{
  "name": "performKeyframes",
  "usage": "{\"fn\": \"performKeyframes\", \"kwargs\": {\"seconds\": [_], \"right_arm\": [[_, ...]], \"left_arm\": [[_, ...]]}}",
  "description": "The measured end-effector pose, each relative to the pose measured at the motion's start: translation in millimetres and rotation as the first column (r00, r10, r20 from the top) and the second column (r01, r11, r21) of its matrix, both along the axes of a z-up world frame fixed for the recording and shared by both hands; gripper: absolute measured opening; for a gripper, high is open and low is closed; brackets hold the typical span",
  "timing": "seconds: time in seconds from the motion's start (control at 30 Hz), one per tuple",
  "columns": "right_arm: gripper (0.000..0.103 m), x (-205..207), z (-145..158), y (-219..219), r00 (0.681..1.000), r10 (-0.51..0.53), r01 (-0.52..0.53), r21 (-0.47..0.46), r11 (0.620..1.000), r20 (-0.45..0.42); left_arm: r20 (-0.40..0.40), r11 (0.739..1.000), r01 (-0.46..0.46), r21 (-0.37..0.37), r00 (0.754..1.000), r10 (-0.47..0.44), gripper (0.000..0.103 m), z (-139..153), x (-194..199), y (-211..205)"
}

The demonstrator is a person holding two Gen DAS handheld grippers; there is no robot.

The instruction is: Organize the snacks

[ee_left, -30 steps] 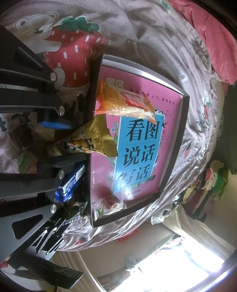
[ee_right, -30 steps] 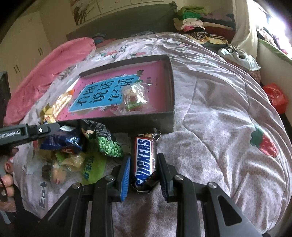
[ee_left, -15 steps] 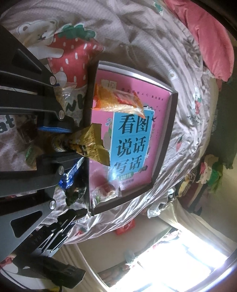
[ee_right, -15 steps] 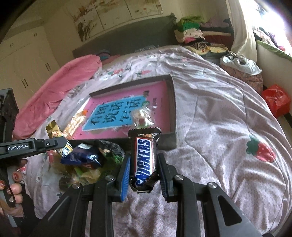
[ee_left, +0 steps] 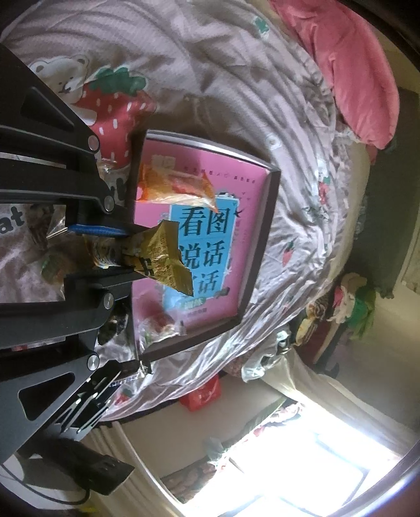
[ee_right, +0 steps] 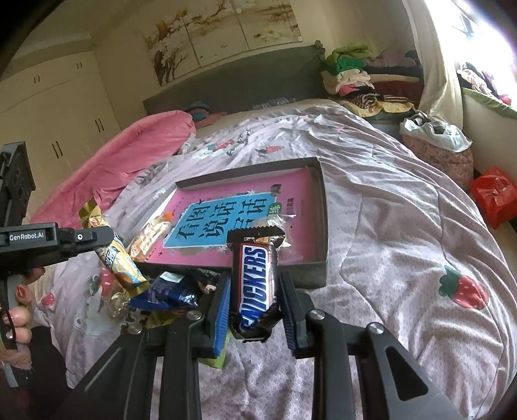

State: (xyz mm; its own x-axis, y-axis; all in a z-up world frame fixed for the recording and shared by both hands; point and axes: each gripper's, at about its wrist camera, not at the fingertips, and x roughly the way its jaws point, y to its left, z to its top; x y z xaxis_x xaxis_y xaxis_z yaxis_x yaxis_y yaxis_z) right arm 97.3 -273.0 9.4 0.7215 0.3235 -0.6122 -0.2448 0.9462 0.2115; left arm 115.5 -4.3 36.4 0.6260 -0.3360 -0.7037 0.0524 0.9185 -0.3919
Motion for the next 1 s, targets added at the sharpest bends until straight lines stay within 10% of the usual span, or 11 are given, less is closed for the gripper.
{"fn": "performKeyframes", "kwargs": {"seconds": [1.0], "right_arm": [[0.029, 12, 22, 10, 0.995, 0.027, -0.030, 0.032, 0.999, 0.092]], "left_arm": [[0.093, 0.999, -0.040, -0.017, 0.995, 0.041, 0.016, 37, 28, 2]]}}
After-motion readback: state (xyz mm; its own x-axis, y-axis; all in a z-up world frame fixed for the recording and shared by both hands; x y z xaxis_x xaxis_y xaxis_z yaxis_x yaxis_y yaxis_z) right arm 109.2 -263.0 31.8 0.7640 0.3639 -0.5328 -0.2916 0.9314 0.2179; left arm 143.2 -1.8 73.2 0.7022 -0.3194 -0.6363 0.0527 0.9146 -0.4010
